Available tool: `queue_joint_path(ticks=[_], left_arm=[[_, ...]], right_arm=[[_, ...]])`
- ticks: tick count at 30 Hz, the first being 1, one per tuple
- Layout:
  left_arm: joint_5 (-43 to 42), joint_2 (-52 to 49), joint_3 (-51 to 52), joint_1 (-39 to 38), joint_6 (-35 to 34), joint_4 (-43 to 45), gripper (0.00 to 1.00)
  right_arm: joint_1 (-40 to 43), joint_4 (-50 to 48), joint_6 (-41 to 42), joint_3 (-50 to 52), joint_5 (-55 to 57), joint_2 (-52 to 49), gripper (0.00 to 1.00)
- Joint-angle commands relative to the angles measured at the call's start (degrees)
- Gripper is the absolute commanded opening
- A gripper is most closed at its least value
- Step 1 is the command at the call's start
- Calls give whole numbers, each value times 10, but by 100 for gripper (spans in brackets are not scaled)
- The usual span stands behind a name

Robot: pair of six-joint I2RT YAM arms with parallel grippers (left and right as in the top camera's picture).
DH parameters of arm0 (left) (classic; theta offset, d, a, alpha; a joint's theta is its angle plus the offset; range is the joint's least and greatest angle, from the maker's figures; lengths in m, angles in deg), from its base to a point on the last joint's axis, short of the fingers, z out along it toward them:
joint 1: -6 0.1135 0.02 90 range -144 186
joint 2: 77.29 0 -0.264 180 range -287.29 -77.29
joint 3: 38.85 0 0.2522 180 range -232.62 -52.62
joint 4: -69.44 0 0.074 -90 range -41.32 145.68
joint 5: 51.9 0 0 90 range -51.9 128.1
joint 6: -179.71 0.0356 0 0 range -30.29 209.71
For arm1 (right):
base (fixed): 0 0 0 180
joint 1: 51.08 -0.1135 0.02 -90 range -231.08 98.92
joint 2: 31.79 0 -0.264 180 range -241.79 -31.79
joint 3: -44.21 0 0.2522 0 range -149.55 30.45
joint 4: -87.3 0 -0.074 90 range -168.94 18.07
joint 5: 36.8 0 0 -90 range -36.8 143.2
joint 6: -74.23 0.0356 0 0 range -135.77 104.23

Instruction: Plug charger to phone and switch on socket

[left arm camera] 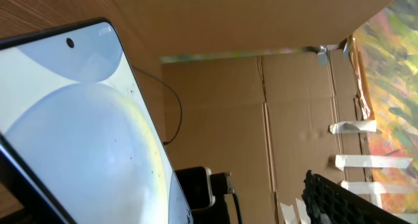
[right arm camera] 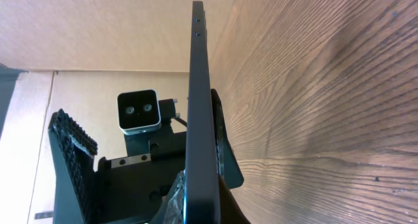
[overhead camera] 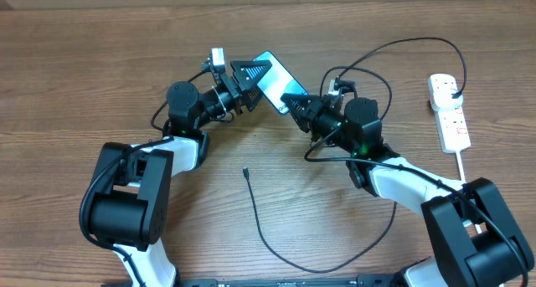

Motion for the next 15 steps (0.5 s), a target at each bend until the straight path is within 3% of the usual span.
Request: queue_joint_path(ticks=[1,15], left_arm=[[21,3,-5,0,-16,15,95],[71,3,-5,1,-95,15,98]], right_arm=[[-17,-23,22,-8,18,8,4],[-50,-34,-24,-8,63,2,4]])
